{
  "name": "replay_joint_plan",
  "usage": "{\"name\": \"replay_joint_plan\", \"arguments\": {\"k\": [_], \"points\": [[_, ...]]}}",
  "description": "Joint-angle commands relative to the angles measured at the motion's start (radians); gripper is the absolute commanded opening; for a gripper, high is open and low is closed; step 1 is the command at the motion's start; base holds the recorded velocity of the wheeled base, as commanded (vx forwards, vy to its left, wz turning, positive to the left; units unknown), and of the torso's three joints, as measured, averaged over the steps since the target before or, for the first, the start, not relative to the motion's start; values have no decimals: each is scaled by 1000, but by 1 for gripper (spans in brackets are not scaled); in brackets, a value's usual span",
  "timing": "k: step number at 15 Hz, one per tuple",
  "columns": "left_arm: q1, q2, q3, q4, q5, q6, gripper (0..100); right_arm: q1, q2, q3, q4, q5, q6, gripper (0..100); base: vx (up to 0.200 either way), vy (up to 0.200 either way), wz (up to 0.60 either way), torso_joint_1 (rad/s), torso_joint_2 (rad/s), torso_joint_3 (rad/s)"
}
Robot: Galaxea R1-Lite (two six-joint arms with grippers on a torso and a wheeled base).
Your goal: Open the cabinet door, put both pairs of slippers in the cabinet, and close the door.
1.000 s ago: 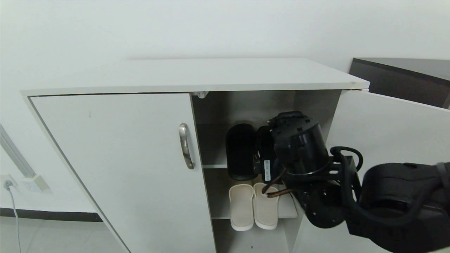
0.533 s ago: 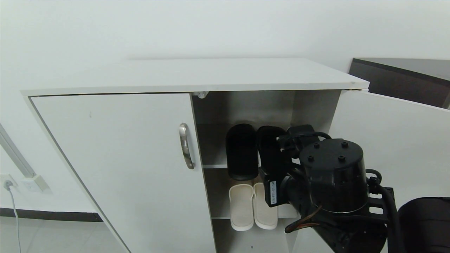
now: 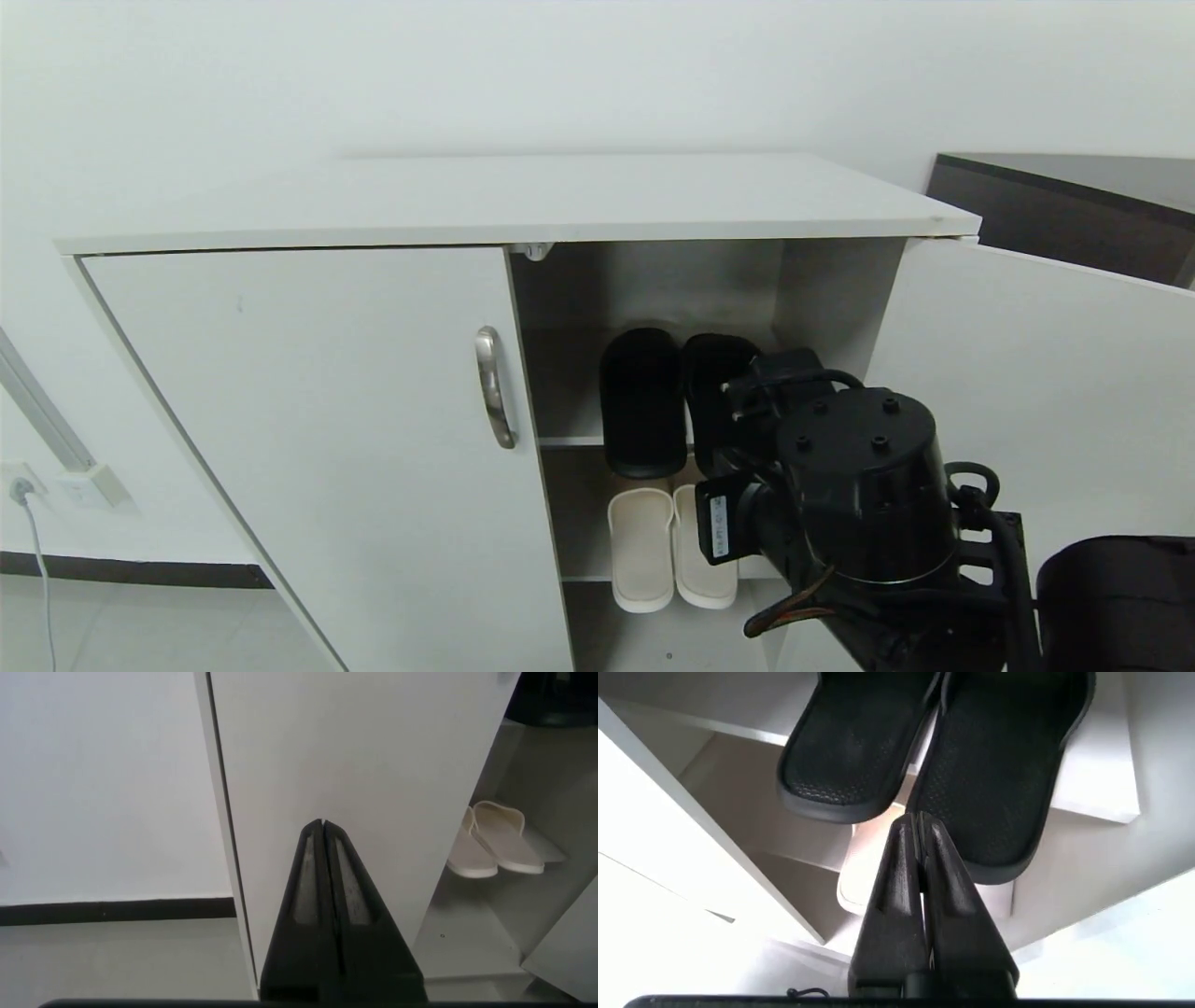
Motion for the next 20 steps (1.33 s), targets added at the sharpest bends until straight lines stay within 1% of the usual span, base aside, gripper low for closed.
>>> {"name": "replay_joint_plan", "arguments": {"k": [1,12,15,20], "points": [[0,1,0,0,0,0,0,0,8,2,1,-1,0,0,-200,0,0,7,2,-2],[0,1,0,0,0,0,0,-1,17,27,1,1,-3,0,-200,0,0,2,2,1],[0,1,0,0,0,0,0,-16,31,38,1,8,-3,0,-200,0,0,1,4,4],[0,1,0,0,0,0,0,-21,44,47,1,8,0,0,0,0,0,0,0,0]]}}
